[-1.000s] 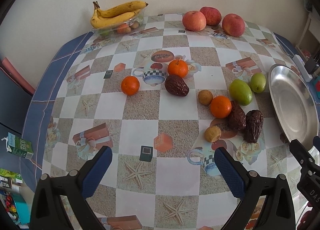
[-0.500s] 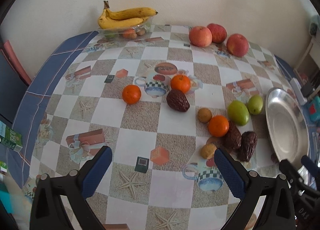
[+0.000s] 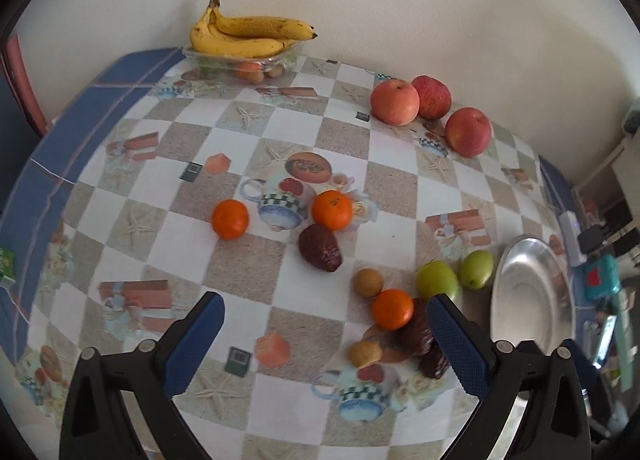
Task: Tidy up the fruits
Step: 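Grasp a dark red date with the right gripper while the left gripper grasps a small brown jujube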
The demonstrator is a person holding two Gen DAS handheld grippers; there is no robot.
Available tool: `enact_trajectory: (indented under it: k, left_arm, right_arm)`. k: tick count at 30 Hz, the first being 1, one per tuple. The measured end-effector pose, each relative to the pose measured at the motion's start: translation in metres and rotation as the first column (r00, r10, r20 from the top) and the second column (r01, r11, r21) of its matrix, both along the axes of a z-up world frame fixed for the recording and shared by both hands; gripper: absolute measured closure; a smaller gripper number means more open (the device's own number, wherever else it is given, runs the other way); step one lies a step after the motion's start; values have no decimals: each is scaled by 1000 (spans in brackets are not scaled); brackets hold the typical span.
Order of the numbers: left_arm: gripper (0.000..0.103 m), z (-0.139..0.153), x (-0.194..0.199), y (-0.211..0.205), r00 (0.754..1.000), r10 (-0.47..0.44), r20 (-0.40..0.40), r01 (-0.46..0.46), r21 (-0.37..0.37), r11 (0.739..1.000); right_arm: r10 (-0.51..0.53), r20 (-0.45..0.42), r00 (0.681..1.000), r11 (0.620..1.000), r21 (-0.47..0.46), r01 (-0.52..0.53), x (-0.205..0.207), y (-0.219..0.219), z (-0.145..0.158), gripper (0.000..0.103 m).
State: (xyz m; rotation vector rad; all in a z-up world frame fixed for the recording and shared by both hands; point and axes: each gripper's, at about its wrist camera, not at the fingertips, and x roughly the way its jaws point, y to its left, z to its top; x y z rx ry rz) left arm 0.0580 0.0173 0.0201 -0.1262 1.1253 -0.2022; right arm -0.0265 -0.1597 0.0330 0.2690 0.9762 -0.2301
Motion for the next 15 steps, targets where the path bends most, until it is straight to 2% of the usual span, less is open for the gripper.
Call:
enact_trajectory:
  k: [5, 13, 15]
  left_arm:
    - [2, -8, 19, -4, 999, 38, -33, -40, -36, 999]
    - [2, -29, 35, -9, 996, 42, -77, -45, -25, 999]
    - [2, -32, 32, -7, 995, 40, -92, -45, -54, 998]
  right_arm:
    - [-30, -16, 999, 999, 39, 30, 20, -6, -7, 27]
    - [-33, -60, 998, 995, 90, 38, 44, -14, -31, 28]
    - [-7, -75, 997, 997, 77, 13, 47, -9, -35, 34]
